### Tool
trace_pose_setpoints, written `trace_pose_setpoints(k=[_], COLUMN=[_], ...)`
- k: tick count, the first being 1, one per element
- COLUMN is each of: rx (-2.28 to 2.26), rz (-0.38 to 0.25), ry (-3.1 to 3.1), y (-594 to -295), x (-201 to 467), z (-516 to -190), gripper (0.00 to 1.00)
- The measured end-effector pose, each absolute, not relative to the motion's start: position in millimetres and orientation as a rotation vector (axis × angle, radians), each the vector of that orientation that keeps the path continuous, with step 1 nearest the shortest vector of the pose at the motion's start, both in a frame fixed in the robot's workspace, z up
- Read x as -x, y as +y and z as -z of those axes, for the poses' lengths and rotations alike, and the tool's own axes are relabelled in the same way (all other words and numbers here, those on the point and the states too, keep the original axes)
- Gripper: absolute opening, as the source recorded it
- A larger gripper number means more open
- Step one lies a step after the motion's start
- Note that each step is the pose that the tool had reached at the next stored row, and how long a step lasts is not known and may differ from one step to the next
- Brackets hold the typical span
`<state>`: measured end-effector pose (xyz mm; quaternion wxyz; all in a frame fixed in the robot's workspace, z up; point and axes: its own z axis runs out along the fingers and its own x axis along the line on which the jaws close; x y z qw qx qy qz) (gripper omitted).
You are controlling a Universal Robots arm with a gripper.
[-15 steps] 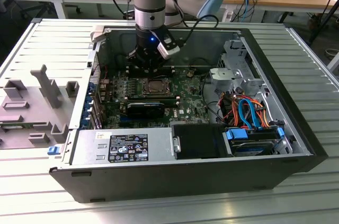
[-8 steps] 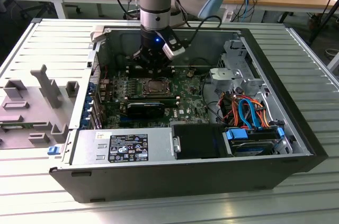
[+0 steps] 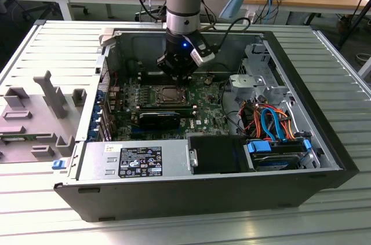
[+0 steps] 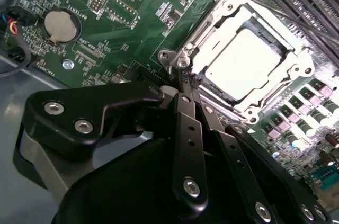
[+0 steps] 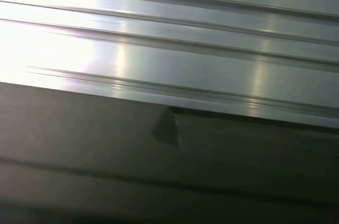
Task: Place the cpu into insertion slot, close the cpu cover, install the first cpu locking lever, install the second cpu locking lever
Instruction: 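Install the first cpu locking lever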
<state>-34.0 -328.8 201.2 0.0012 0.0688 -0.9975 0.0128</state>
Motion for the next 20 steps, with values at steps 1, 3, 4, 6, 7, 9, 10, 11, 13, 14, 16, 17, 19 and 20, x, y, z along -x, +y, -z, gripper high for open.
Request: trace_pose_setpoints(k=[1,3,4,6,7,9,10,11,13,14,16,17,19,20], rx=[-0.216,-0.216,-0.216,-0.216,-0.216,-0.216,-0.216,-0.216,-0.216,-0.216,-0.216,-0.216,-0.217,-0.216], rz=[-0.027,-0.010,-0.006,-0.004,-0.001,-0.005,-0.005,-0.005,-0.005,-0.005,-0.005,-0.005,-0.005,-0.005], ry=[-3.132,-3.133,-3.134,-3.135,-3.136,-3.134,-3.134,-3.134,-3.134,-3.134,-3.134,-3.134,-3.134,-3.134], y=[-329,-329,-329,-328,-328,-329,-329,-329,-332,-335,-341,-344,-353,-357], x=[34,34,34,34,34,34,34,34,34,34,34,34,34,34], z=[-201,-201,-201,-202,-203,-208,-211,-214,-216,-216,-216,-216,-216,-216], gripper=[0.11,0.11,0.11,0.11,0.11,0.11,0.11,0.11,0.11,0.11,0.11,0.11,0.11,0.11])
